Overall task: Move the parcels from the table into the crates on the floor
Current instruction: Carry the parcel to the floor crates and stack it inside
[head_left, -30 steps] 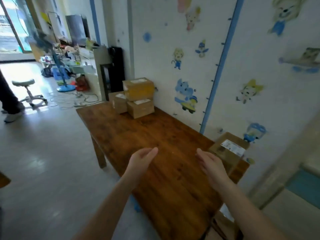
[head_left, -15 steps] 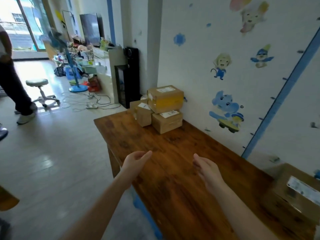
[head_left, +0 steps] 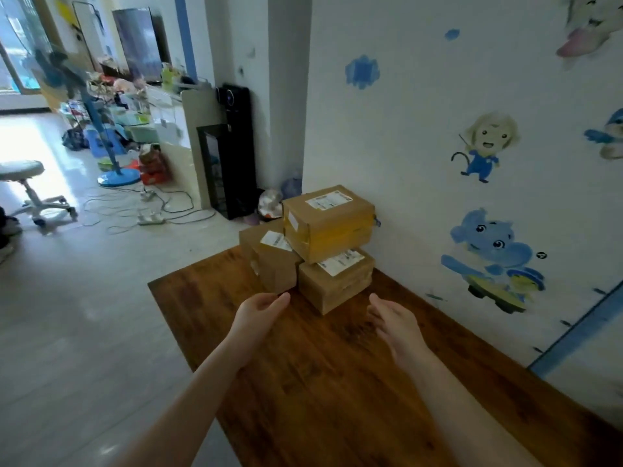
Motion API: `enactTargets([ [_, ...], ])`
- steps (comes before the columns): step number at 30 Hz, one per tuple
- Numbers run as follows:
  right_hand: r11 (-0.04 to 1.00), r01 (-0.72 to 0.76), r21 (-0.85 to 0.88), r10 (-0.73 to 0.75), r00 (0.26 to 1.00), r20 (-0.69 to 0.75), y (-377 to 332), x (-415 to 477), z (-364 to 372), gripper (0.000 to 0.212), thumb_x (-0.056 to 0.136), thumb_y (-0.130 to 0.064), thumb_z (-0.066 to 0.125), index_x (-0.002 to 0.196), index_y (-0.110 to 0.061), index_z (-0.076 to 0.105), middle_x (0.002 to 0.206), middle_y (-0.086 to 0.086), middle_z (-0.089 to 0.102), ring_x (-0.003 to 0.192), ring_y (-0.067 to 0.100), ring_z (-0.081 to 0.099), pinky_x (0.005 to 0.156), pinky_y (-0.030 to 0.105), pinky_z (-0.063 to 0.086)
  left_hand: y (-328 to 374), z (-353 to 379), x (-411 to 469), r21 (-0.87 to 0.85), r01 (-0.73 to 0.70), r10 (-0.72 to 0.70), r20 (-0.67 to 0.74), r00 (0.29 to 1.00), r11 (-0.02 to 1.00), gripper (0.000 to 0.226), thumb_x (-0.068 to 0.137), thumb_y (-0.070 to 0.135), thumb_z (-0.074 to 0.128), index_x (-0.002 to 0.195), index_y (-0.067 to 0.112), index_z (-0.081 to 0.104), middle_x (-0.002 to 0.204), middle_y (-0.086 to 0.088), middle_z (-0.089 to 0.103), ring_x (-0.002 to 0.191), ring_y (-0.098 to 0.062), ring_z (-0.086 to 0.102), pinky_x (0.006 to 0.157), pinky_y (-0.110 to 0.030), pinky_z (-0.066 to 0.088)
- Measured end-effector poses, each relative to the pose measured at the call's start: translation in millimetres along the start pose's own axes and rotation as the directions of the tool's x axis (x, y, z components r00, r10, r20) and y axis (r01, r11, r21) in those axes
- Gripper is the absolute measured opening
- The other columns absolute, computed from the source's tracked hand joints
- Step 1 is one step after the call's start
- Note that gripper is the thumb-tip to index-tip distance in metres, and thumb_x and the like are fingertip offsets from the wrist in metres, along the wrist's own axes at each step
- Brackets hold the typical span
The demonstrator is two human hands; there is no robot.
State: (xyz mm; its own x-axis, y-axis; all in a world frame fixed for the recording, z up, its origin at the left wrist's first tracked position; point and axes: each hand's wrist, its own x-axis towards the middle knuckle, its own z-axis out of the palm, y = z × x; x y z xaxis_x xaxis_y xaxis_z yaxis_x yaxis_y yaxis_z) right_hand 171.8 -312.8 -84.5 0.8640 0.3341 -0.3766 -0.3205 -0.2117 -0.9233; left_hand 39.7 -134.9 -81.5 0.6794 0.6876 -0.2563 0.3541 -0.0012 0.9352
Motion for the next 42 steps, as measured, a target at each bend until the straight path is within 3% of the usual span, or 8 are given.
enactTargets([
  [4,1.000,0.006,-0.010,-0.006,0.998,-0.059,-14.0,37.7,24.7,0.017,0.092,-0.038,0.058,0.092,-0.021,0.059,0.109,0.004,0.061,0.105,0.020,0.055,0.094,0.034,0.041,8.3,-5.6,62.9,0.004,0.019,-0.019,0.039,0.999,1.000,0.045,0.089,0.041,0.061,0.122,0.011,0.060,0.104,0.001,0.063,0.097,-0.016,0.061,0.088,-0.036,0.053],
  [8,1.000,-0.004,0.000,0.004,0.989,-0.151,-26.6,75.1,56.2,0.024,0.093,-0.037,0.056,0.096,-0.015,0.061,0.112,0.009,0.060,0.102,0.023,0.056,0.099,0.039,0.040,15.0,-15.8,131.9,0.046,-0.047,0.042,0.116,0.992,0.998,0.042,0.090,0.039,0.059,0.119,0.009,0.060,0.091,0.010,0.059,0.082,-0.003,0.056,0.063,-0.017,0.046],
  [11,0.998,-0.034,0.051,0.045,0.973,-0.224,-38.6,99.3,84.8,0.016,0.092,-0.039,0.057,0.087,-0.023,0.058,0.111,0.006,0.059,0.109,0.021,0.052,0.107,0.044,0.035,21.5,-27.3,188.1,0.116,-0.108,0.085,0.183,0.979,0.987,0.042,0.092,0.041,0.057,0.120,0.011,0.061,0.110,-0.001,0.064,0.089,-0.008,0.057,0.069,-0.020,0.045],
  [17,0.989,-0.096,0.113,0.129,0.934,-0.333,-50.4,140.7,136.0,0.036,0.093,-0.039,0.056,0.118,-0.014,0.054,0.134,0.008,0.051,0.120,0.023,0.048,0.109,0.043,0.035,42.9,-31.8,278.2,0.171,-0.144,0.090,0.289,0.953,0.975,0.036,0.095,0.039,0.052,0.113,0.009,0.058,0.108,-0.001,0.056,0.093,-0.012,0.051,0.080,-0.029,0.036],
  [23,0.988,-0.116,0.105,0.147,0.916,-0.373,-73.2,178.4,167.1,0.054,0.095,-0.040,0.051,0.137,-0.008,0.044,0.139,0.009,0.047,0.125,0.025,0.046,0.107,0.042,0.037,58.7,-18.6,349.8,0.102,-0.113,0.077,0.303,0.950,0.988,0.076,0.084,0.052,0.061,0.136,0.001,0.042,0.132,-0.025,0.048,0.109,-0.031,0.053,0.090,-0.045,0.047],
  [26,0.984,-0.132,0.118,0.166,0.921,-0.353,-84.0,193.8,177.7,0.059,0.097,-0.042,0.046,0.145,-0.011,0.033,0.146,0.005,0.038,0.132,0.025,0.040,0.110,0.042,0.034,69.8,-9.0,364.0,0.042,-0.105,0.087,0.315,0.945,0.994,0.083,0.083,0.051,0.063,0.145,0.008,0.029,0.145,-0.009,0.041,0.128,-0.028,0.043,0.104,-0.047,0.041],
  [32,0.966,-0.139,0.219,0.203,0.931,-0.303,-93.3,215.5,191.5,0.059,0.099,-0.043,0.040,0.150,-0.020,0.021,0.153,0.002,0.029,0.139,0.026,0.031,0.110,0.042,0.028,77.4,5.6,381.7,0.061,-0.112,0.086,0.337,0.938,0.992,0.078,0.085,0.051,0.061,0.142,0.006,0.032,0.141,-0.012,0.045,0.126,-0.030,0.046,0.102,-0.046,0.043],
  [42,0.960,-0.118,0.255,0.212,0.901,-0.378,-77.5,213.0,185.3,0.067,0.084,-0.040,0.068,0.139,-0.011,0.043,0.137,0.006,0.052,0.124,0.025,0.048,0.108,0.043,0.037,65.5,6.9,377.8,0.111,-0.093,0.048,0.350,0.936,0.989,0.076,0.080,0.047,0.070,0.134,0.006,0.037,0.126,-0.006,0.050,0.114,-0.026,0.051,0.096,-0.042,0.047],
])
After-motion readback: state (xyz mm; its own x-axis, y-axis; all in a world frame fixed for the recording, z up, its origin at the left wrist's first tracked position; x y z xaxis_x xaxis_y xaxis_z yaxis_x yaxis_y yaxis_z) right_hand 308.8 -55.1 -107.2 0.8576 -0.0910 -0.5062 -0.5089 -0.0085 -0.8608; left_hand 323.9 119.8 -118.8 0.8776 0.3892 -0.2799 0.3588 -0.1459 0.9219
